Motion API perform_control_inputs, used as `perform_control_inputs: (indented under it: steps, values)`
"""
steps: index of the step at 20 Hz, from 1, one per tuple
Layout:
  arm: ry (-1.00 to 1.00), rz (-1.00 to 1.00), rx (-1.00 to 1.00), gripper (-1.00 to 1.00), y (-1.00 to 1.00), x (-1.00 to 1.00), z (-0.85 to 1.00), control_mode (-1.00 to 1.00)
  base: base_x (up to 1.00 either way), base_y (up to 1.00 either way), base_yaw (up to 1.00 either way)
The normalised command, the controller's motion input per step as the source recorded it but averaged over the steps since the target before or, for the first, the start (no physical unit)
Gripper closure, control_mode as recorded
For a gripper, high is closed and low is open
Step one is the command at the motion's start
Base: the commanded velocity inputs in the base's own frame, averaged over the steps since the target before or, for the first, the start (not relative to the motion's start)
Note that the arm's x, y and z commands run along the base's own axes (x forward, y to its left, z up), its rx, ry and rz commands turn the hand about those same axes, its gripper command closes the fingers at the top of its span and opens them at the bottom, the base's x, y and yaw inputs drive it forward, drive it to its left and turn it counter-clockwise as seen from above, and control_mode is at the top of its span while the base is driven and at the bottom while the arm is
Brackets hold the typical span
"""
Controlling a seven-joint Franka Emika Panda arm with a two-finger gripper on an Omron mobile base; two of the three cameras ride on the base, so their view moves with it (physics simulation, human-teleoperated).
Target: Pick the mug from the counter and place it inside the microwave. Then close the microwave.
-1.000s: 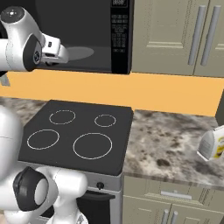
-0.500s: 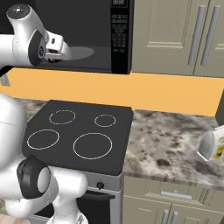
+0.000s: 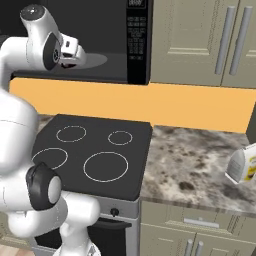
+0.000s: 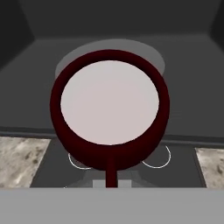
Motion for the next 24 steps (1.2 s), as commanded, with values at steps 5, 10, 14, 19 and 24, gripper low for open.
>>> perform_control_inputs:
  steps: [5,10,14,19,24]
  values:
    - [0.0,0.02,0.0,1.0,0.26,0.08,-0.01,-1.0,0.0,0.0,0.0]
    - [0.0,0.02,0.0,1.0,0.09,0.09,-0.09,-1.0,0.0,0.0,0.0]
    - [0.0,0.0,0.0,1.0,0.0,0.37,-0.14,-1.0,0.0,0.0,0.0]
    - [0.0,0.0,0.0,1.0,0.0,0.44,-0.13,-1.0,0.0,0.0,0.0]
    - [0.0,0.0,0.0,1.0,0.0,0.41,0.0,-1.0,0.0,0.0,0.0]
